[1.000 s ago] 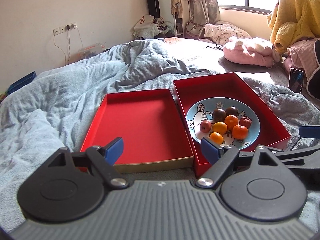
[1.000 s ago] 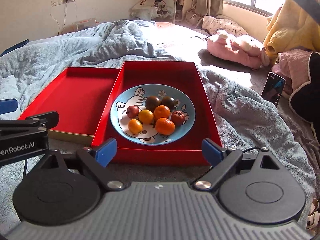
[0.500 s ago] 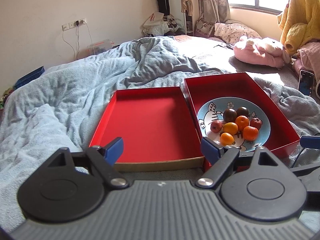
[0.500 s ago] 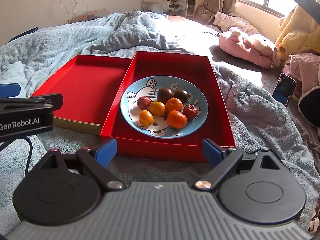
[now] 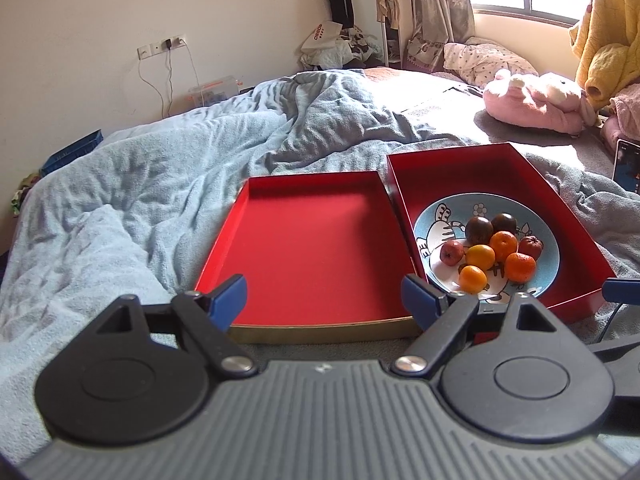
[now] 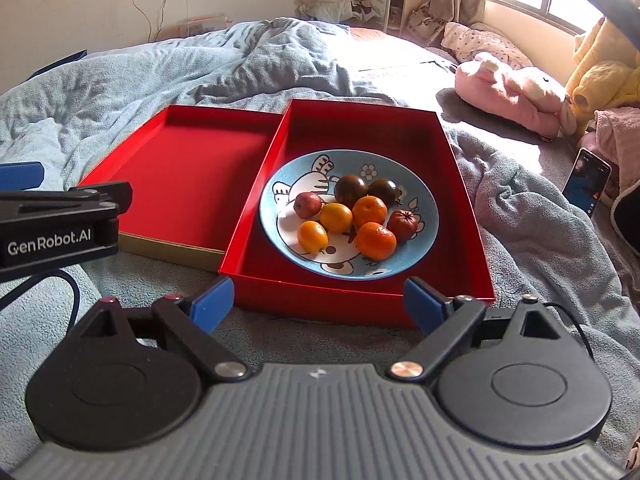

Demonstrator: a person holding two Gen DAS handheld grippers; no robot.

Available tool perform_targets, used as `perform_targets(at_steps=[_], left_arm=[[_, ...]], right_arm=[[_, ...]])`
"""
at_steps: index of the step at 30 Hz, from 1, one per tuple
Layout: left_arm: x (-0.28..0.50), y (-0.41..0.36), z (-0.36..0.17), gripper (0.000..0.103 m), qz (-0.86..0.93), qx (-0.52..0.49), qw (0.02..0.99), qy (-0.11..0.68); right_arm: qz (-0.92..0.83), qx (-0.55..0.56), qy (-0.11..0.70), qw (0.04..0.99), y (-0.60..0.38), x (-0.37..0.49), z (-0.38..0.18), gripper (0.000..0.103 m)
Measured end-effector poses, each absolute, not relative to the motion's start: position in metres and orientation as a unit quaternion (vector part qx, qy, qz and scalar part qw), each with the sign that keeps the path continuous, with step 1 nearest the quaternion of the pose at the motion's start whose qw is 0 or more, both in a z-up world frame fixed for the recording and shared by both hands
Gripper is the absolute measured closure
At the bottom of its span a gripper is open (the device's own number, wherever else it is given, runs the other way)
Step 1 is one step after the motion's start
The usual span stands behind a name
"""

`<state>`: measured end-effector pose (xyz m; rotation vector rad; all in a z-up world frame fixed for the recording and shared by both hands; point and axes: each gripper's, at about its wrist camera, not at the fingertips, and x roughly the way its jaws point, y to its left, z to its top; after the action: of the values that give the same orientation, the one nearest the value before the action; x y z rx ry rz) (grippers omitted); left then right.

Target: Organize fruits

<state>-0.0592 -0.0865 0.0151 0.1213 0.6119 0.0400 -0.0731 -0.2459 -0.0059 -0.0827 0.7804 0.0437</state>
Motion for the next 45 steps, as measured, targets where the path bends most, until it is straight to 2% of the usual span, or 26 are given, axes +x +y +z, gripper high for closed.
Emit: perform_targets(at_steps=[45], left_arm=[[-0.0586, -0.0855, 0.014, 0.017, 0.021, 0.059, 0.951, 0.303]], right_arm=[[0.026, -0.037, 0.382, 0.923, -0.2453, -0.0767, -0.0071, 0.009]])
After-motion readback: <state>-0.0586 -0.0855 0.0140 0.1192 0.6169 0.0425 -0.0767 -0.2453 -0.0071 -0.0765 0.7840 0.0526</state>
